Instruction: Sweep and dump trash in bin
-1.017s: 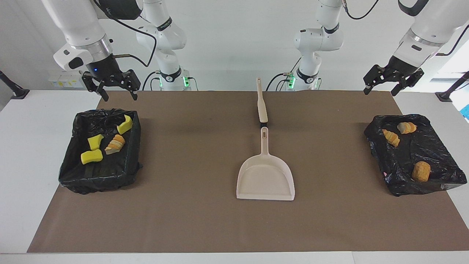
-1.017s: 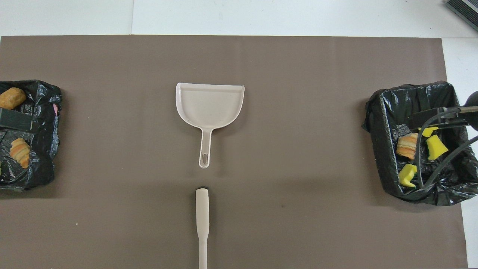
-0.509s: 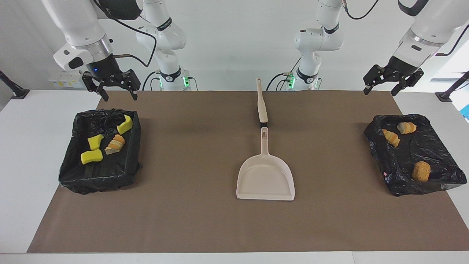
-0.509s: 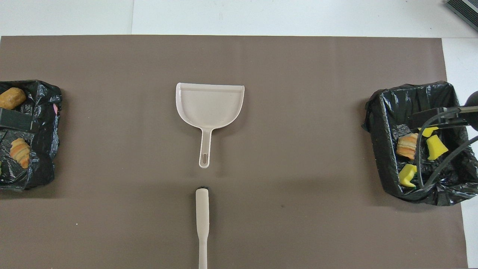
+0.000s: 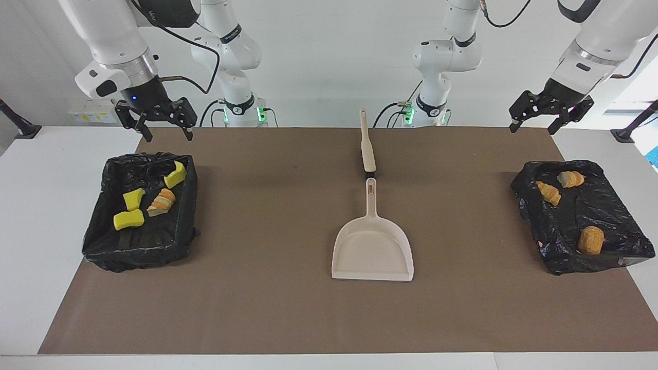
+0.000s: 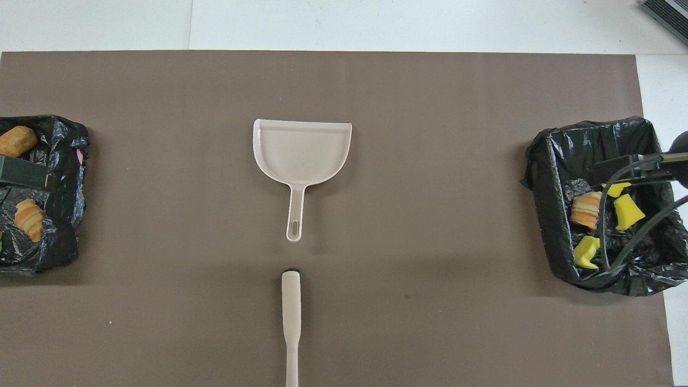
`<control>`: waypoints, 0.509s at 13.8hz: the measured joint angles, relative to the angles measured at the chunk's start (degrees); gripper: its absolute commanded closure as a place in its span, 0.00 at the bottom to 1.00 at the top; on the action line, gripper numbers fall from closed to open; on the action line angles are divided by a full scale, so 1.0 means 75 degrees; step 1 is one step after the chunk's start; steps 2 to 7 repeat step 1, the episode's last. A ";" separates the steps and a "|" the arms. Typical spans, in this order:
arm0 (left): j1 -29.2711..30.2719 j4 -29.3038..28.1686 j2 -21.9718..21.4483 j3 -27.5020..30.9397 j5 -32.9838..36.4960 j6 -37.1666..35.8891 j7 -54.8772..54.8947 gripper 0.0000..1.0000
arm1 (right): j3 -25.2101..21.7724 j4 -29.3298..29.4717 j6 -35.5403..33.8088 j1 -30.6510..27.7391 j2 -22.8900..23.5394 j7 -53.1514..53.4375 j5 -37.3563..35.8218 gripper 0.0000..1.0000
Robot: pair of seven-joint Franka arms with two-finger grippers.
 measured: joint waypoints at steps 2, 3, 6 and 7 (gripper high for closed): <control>0.0000 0.0000 0.0000 0.0000 0.0000 0.0000 0.0000 0.00 | 0.0000 0.0000 0.0000 0.0000 0.0000 0.0000 0.0000 0.00; 0.0000 0.0000 0.0000 0.0000 0.0000 0.0000 0.0000 0.00 | 0.0000 0.0000 0.0000 0.0000 0.0000 0.0000 0.0000 0.00; 0.0000 0.0000 0.0000 0.0000 0.0000 0.0000 0.0000 0.00 | 0.0000 0.0000 0.0000 0.0000 0.0000 0.0000 0.0000 0.00; 0.0000 0.0000 0.0000 0.0000 0.0000 0.0000 0.0000 0.00 | 0.0000 0.0000 0.0000 0.0000 0.0000 0.0000 0.0000 0.00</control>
